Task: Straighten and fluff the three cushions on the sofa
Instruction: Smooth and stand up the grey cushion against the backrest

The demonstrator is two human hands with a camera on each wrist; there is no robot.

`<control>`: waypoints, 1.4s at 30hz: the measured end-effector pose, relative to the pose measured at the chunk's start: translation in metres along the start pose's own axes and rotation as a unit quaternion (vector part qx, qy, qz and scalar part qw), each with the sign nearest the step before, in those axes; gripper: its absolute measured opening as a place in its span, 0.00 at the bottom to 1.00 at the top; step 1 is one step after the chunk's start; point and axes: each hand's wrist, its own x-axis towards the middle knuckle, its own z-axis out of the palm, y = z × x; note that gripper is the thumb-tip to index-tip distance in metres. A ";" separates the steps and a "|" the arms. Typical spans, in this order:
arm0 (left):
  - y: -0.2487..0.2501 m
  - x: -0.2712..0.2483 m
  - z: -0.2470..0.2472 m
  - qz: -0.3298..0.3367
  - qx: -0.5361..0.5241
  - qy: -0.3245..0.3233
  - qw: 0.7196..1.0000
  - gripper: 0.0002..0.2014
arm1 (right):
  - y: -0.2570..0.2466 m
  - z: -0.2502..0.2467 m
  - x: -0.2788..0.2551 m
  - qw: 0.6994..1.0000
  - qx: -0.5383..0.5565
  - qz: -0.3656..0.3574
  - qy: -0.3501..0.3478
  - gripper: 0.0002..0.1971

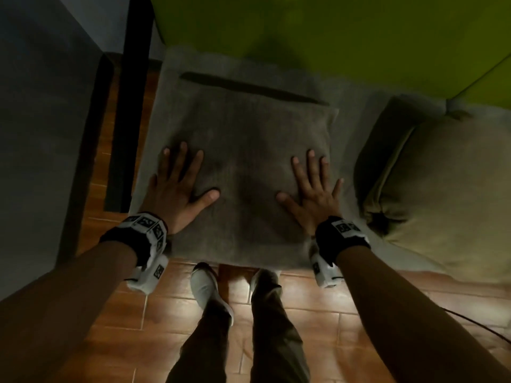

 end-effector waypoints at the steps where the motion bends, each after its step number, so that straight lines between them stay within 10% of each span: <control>1: 0.003 -0.003 -0.002 0.008 -0.011 0.020 1.000 0.45 | 0.000 -0.003 -0.007 1.000 0.022 0.019 0.007 0.41; 5: 0.019 -0.029 -0.021 0.042 -0.037 0.133 0.989 0.45 | -0.007 -0.017 -0.045 0.986 0.098 0.061 0.118 0.39; 8: 0.026 -0.047 -0.019 0.110 0.001 0.155 0.982 0.43 | -0.023 -0.003 -0.084 0.977 0.095 -0.048 0.185 0.44; 10: 0.012 -0.048 -0.004 0.112 0.021 0.106 0.988 0.45 | -0.022 0.022 -0.095 0.983 0.076 -0.100 0.136 0.52; 15: -0.036 -0.040 0.033 0.087 0.068 0.043 0.993 0.54 | 0.007 0.060 -0.090 0.990 0.132 0.042 0.024 0.71; 21: -0.032 -0.052 0.025 0.035 -0.201 0.135 0.970 0.48 | 0.008 0.038 -0.099 0.945 0.312 0.100 -0.016 0.73; 28: -0.056 -0.089 0.011 -0.152 -0.242 0.014 0.958 0.28 | 0.043 0.022 -0.114 0.957 0.199 0.165 -0.133 0.52; 34: -0.084 -0.101 0.012 -0.170 -0.160 -0.093 0.968 0.13 | 0.052 0.019 -0.115 0.975 0.079 0.162 -0.130 0.35; 42: -0.095 -0.105 0.009 -0.196 -0.160 -0.029 0.967 0.15 | 0.058 0.030 -0.128 0.982 0.066 0.136 -0.111 0.31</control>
